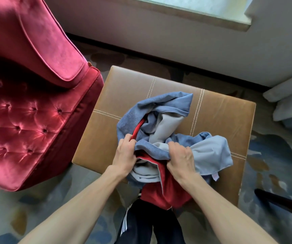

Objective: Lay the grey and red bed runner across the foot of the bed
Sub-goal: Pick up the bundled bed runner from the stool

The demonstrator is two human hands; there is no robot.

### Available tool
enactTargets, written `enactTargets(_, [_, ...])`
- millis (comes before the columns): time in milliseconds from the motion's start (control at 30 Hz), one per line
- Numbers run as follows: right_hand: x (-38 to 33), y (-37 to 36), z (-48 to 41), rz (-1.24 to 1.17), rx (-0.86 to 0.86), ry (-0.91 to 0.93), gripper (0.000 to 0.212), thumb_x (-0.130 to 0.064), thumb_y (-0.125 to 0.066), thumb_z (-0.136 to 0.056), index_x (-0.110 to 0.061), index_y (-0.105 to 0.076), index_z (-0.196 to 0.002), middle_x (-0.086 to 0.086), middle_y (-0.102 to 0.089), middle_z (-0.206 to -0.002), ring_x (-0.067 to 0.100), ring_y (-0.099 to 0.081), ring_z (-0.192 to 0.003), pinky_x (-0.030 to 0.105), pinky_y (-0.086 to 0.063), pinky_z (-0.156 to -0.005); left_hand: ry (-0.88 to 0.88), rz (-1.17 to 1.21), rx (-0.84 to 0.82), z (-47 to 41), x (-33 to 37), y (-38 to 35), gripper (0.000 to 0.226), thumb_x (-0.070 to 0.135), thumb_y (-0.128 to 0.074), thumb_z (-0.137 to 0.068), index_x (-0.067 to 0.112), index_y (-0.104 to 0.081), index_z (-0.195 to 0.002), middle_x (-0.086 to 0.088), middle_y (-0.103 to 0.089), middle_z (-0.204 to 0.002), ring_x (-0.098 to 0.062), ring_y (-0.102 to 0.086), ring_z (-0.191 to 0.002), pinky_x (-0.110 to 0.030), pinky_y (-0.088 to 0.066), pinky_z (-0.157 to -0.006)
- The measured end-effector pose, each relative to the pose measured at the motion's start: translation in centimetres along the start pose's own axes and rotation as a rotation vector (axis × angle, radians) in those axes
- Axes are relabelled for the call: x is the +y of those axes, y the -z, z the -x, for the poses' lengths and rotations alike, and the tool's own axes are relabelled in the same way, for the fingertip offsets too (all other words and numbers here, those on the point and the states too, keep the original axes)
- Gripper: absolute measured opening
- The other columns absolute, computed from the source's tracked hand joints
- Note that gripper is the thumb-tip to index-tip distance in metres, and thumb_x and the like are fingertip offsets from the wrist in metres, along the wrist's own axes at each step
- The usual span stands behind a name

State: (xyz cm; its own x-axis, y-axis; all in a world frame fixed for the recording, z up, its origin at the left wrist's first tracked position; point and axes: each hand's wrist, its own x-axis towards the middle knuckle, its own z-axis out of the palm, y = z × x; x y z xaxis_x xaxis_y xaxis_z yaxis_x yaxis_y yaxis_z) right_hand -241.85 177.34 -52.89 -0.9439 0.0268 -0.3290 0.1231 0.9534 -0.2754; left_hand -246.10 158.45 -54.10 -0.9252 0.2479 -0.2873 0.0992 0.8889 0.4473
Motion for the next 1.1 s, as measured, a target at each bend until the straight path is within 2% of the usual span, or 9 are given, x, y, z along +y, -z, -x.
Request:
enactTargets(233, [-3.2, 5.4, 1.2, 0.019, 0.085, 0.051, 0.046, 0.001, -0.053, -0.064, -0.011, -0.057, -0.108, 0.007, -0.063, -0.093, 0.034, -0.059, -0.088, 0.039, -0.035, -0.071, -0.048, 0.008, 0.102, 1.4, 0.9, 5.9, 0.015, -0.005, -0.059, -0.078, 0.009, -0.058, -0.084, -0.002, -0.051, -0.097, -0.017, -0.038, -0.081, -0.029, -0.039, -0.072])
enactTargets(367, [-6.4, 9.2, 1.8, -0.002, 0.127, 0.087, 0.035, 0.006, -0.053, -0.059, -0.008, -0.057, -0.091, 0.012, -0.063, -0.085, 0.038, -0.058, -0.079, 0.038, -0.033, -0.065, -0.047, 0.031, 0.143, 2.6, 1.0, 10.3, 0.02, -0.008, -0.056, -0.077, 0.008, -0.059, -0.088, -0.003, -0.052, -0.098, -0.019, -0.041, -0.083, -0.028, -0.037, -0.072])
enactTargets(467, [-9.2, 11.9, 2.3, 0.035, 0.132, 0.132, 0.038, 0.002, -0.053, -0.061, -0.011, -0.057, -0.096, 0.009, -0.062, -0.088, 0.035, -0.057, -0.082, 0.038, -0.035, -0.072, -0.032, 0.051, 0.176, 3.9, 0.7, 13.7, 0.021, -0.008, -0.057, -0.074, 0.008, -0.06, -0.088, -0.004, -0.052, -0.097, -0.02, -0.042, -0.083, -0.029, -0.038, -0.073])
enactTargets(600, [-13.1, 14.9, 3.1, 0.032, 0.183, 0.2, 0.036, 0.0, -0.057, -0.06, -0.012, -0.058, -0.094, 0.009, -0.062, -0.084, 0.034, -0.059, -0.076, 0.038, -0.035, -0.067, -0.002, 0.047, 0.246, 6.0, 0.0, 18.4, 0.025, -0.009, -0.058, -0.072, 0.007, -0.062, -0.092, -0.005, -0.053, -0.097, -0.022, -0.043, -0.082, -0.033, -0.039, -0.075])
enactTargets(733, [-17.2, 17.8, 3.8, 0.053, 0.24, 0.308, 0.035, 0.0, -0.06, -0.055, -0.01, -0.061, -0.088, 0.01, -0.063, -0.075, 0.034, -0.061, -0.068, 0.039, -0.041, -0.061, 0.038, 0.013, 0.327, 8.4, -0.7, 23.1, 0.032, -0.013, -0.058, -0.07, 0.007, -0.062, -0.095, -0.006, -0.054, -0.097, -0.026, -0.047, -0.084, -0.036, -0.042, -0.075])
enactTargets(867, [-21.0, 20.3, 4.3, 0.07, 0.291, 0.429, 0.035, -0.001, -0.06, -0.06, -0.011, -0.062, -0.094, 0.008, -0.066, -0.081, 0.033, -0.062, -0.077, 0.039, -0.043, -0.067, 0.09, 0.01, 0.431, 11.6, -1.3, 27.5, 0.038, -0.02, -0.05, -0.067, 0.008, -0.061, -0.091, -0.006, -0.052, -0.094, -0.024, -0.045, -0.083, -0.037, -0.042, -0.075])
enactTargets(1000, [-24.9, 22.0, 5.5, 0.07, 0.339, 0.574, 0.036, 0.002, -0.066, -0.055, -0.009, -0.064, -0.09, 0.008, -0.065, -0.074, 0.032, -0.063, -0.069, 0.039, -0.045, -0.062, 0.172, -0.019, 0.538, 15.3, -2.0, 31.0, 0.04, -0.021, -0.05, -0.067, 0.008, -0.061, -0.093, -0.006, -0.053, -0.095, -0.023, -0.044, -0.085, -0.034, -0.041, -0.074])
enactTargets(1100, [-27.5, 22.9, 6.6, 0.034, 0.378, 0.69, 0.037, 0.002, -0.064, -0.056, -0.008, -0.063, -0.091, 0.009, -0.065, -0.078, 0.032, -0.063, -0.073, 0.04, -0.045, -0.065, 0.233, -0.056, 0.621, 18.6, -2.5, 32.9, 0.039, -0.023, -0.049, -0.066, 0.005, -0.062, -0.09, -0.01, -0.054, -0.094, -0.027, -0.046, -0.082, -0.034, -0.039, -0.072])
